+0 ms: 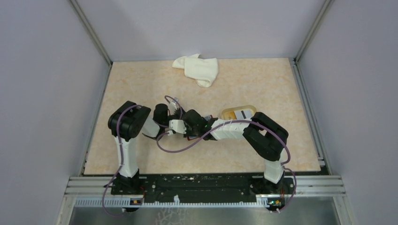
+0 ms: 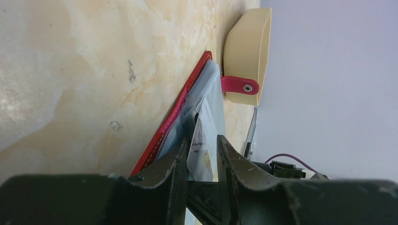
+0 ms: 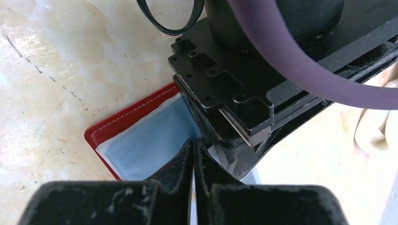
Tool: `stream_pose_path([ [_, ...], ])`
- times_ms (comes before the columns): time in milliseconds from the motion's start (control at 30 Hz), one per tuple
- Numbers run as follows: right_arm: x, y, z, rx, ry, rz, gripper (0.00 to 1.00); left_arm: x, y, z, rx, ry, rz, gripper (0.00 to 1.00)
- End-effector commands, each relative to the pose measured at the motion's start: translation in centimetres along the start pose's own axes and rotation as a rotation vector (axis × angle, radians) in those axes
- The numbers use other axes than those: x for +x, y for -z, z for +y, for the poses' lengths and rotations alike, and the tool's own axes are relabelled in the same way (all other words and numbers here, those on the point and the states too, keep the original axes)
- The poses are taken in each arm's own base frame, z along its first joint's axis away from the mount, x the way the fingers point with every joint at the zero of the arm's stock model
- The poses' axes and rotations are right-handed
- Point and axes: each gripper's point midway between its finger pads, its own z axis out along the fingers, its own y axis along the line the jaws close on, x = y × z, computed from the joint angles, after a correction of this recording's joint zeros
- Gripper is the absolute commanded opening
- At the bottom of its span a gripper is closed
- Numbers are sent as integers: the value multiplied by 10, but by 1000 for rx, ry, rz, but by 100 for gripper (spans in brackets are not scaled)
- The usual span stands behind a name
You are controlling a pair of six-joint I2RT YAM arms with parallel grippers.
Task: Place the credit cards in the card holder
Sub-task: Insert the credit card into the card holder.
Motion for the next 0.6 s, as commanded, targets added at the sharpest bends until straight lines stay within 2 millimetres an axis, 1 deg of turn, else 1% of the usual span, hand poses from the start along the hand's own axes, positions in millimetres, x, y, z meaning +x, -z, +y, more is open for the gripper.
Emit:
stream_pose_path([
  [0,0,-1,-5,47,-6,22,0,20,0,32,-91,28,49,35],
  [367,14,11,-13,88,-17,67,0,20,0,33,-94,28,52,35],
  [567,26,17,-24,100,-50,88,0,20,0,33,-94,27,52,35],
])
